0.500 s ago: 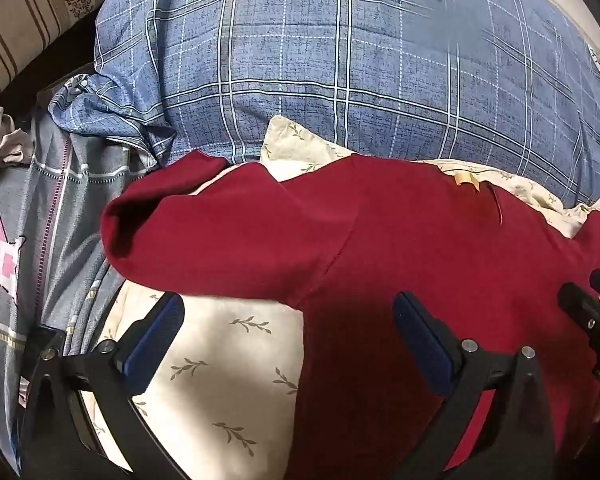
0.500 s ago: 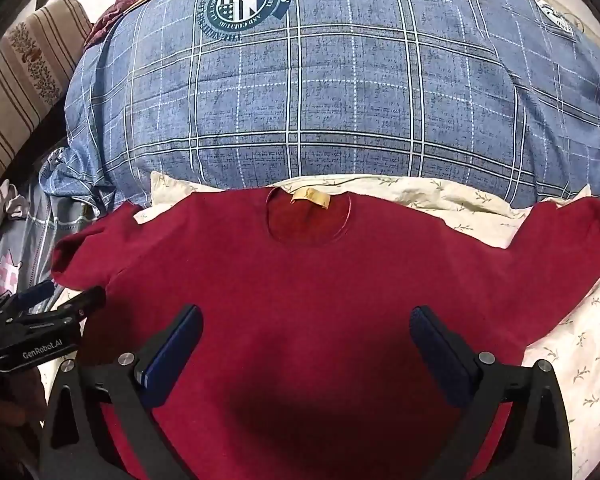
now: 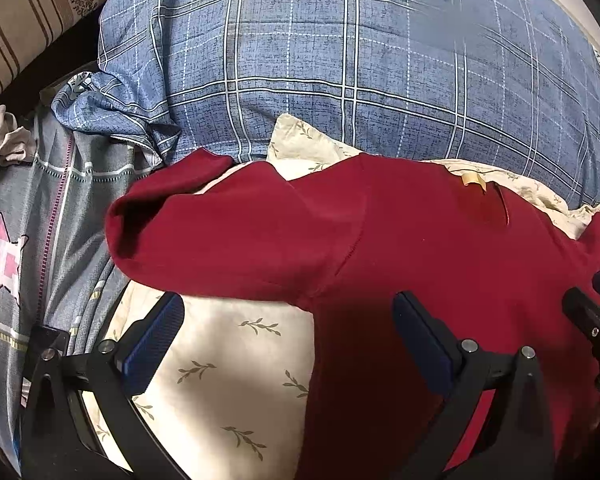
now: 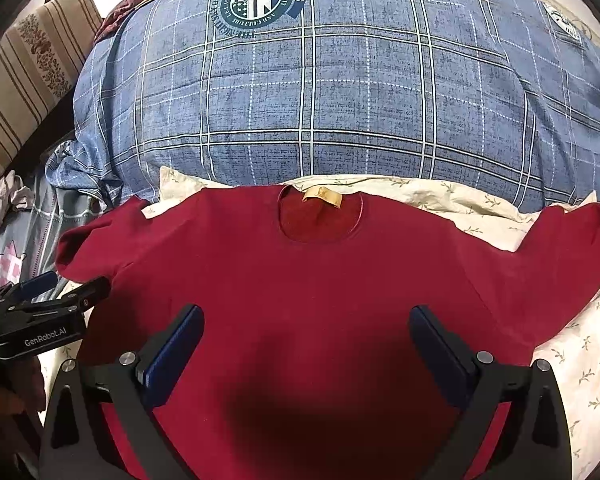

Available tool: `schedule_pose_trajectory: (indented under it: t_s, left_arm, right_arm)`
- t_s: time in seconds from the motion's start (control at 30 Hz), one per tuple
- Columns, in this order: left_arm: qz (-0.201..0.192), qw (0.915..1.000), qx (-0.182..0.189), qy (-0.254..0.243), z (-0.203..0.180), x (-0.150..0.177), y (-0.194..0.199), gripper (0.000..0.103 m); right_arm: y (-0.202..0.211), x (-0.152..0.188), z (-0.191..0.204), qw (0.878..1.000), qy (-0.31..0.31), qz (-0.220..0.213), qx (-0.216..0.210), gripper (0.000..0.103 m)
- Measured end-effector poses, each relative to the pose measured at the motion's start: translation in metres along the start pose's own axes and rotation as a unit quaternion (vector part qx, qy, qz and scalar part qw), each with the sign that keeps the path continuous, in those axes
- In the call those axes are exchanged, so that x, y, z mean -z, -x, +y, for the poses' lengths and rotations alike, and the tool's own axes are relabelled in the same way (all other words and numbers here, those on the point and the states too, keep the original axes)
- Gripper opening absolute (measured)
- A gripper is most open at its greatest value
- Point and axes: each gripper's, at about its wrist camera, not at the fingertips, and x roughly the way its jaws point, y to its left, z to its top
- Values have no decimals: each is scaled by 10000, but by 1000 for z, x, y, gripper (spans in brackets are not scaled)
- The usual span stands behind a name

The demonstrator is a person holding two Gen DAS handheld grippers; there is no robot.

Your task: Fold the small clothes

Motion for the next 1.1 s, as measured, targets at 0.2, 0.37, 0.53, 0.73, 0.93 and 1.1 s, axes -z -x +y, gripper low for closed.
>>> schedule_pose_trajectory:
  t_s: [0.2,0.37,0.53,0.73,0.93,1.1]
  left_arm:
    - [16,10000,-22,68,4,0,0,103]
    - [26,9999,-52,129,6,-1,-1,103]
    - [51,9998,-52,194,9,-2,-3,103]
    - [64,9996,-45,267,14,-4,-4,103]
    - [85,9991,-17,410,33,-16,-1,103]
    - [-10,9977,-455,501,70,-40,-4,103]
  right_arm:
    - [-1,-1,0,10000,-21,61,-57,102]
    - [0,-1,5,9999,128,47,-52,99]
    - [-2,0,5,9998,155,54,-55,98]
    - [-3,1,5,9998,119,137,-92,98]
    - [-3,1,5,9997,119,131,-152,98]
    - [-2,2,2,9998,58,128,-167,98]
